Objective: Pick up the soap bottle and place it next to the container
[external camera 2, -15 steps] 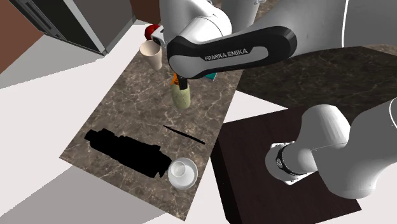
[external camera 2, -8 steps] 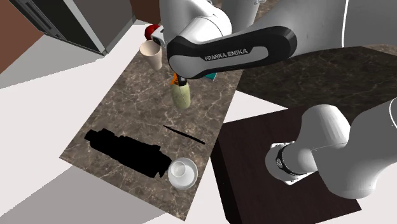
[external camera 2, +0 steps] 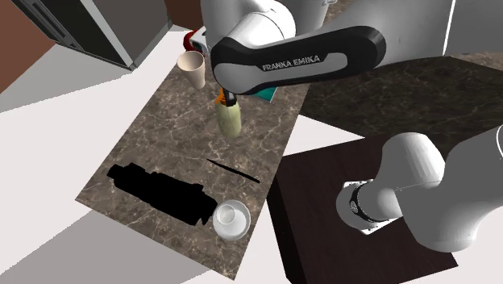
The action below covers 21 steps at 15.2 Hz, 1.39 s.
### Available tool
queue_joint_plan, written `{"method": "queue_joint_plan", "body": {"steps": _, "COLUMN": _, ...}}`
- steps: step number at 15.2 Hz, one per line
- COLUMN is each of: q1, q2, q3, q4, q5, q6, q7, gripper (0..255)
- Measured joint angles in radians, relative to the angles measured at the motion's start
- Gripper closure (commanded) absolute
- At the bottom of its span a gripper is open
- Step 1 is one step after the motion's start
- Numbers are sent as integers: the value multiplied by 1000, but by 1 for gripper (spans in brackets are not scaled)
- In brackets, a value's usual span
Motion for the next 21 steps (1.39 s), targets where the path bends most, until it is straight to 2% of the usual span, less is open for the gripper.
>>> {"method": "queue_joint_plan", "body": {"steps": 21, "q1": 3, "q2": -74, "q3": 31, "q4": 222, "q5": -38, "q6": -284, "q7": 34, "gripper": 255}}
